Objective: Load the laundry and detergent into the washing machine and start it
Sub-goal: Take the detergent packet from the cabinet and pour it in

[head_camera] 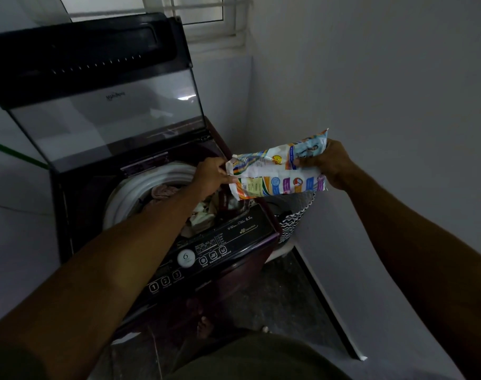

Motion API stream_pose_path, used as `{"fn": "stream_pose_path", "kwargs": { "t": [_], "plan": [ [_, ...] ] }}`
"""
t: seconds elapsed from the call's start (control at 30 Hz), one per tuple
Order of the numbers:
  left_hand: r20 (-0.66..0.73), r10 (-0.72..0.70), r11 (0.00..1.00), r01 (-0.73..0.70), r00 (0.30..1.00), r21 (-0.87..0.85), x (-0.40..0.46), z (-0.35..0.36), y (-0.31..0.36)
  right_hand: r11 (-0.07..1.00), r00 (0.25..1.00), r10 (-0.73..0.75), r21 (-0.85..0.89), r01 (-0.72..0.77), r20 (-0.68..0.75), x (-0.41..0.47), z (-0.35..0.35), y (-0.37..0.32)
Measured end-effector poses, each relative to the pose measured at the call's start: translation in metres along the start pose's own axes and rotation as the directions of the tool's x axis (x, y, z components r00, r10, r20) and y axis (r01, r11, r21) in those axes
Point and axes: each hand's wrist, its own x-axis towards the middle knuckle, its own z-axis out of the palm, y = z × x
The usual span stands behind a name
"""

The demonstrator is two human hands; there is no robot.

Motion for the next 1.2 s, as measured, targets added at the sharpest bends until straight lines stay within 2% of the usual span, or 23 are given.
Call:
{"fn": "stream_pose_path", "kwargs": {
  "t": [0.3, 0.47, 0.63, 1.2],
  "plan": [
    [-0.064, 0.026, 1.000, -0.026, 0.998, 0.010, 0.007, -0.001, 0.014, 0.996, 0.993, -0.085, 0.005, 0.085, -0.084, 0.002, 0.001, -0.001],
    [-0.063, 0.019, 0.999, -0.017, 0.998, 0.028, 0.011, -0.001, 0.017, 0.997, 0.995, -0.076, 0.024, 0.078, -0.072, 0.004, -0.003, -0.001],
    [0.005, 0.032, 0.998, -0.032, 0.999, 0.050, 0.011, -0.001, 0.015, 0.998, 0.997, -0.067, -0.018, 0.067, -0.045, 0.003, -0.004, -0.004],
    [-0.002, 0.017, 0.996, -0.017, 1.000, 0.092, 0.008, 0.002, 0.007, 0.999, 0.999, -0.032, -0.030, 0.032, -0.008, 0.005, -0.002, -0.003]
  ]
}}
